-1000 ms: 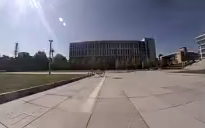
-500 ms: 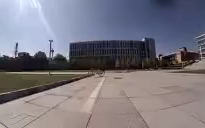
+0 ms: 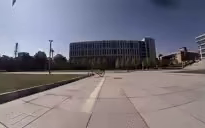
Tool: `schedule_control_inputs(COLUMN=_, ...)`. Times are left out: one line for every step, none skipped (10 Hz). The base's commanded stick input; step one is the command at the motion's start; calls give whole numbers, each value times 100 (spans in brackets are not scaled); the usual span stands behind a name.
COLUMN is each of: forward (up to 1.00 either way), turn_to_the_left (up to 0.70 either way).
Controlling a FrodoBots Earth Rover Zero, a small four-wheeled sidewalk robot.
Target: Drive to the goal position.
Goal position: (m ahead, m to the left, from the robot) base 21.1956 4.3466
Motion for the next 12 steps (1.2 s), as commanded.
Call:
schedule_control_inputs(forward=6, turn_to_the_left=0)
schedule_control_inputs(forward=6, turn_to_the_left=0)
schedule_control_inputs(forward=6, turn_to_the_left=0)
schedule_control_inputs(forward=6, turn_to_the_left=0)
schedule_control_inputs(forward=6, turn_to_the_left=0)
schedule_control_inputs(forward=6, turn_to_the_left=0)
schedule_control_inputs(forward=6, turn_to_the_left=0)
schedule_control_inputs(forward=6, turn_to_the_left=0)
schedule_control_inputs(forward=6, turn_to_the_left=0)
schedule_control_inputs(forward=6, turn_to_the_left=0)
schedule_control_inputs(forward=6, turn_to_the_left=0)
schedule_control_inputs(forward=6, turn_to_the_left=0)
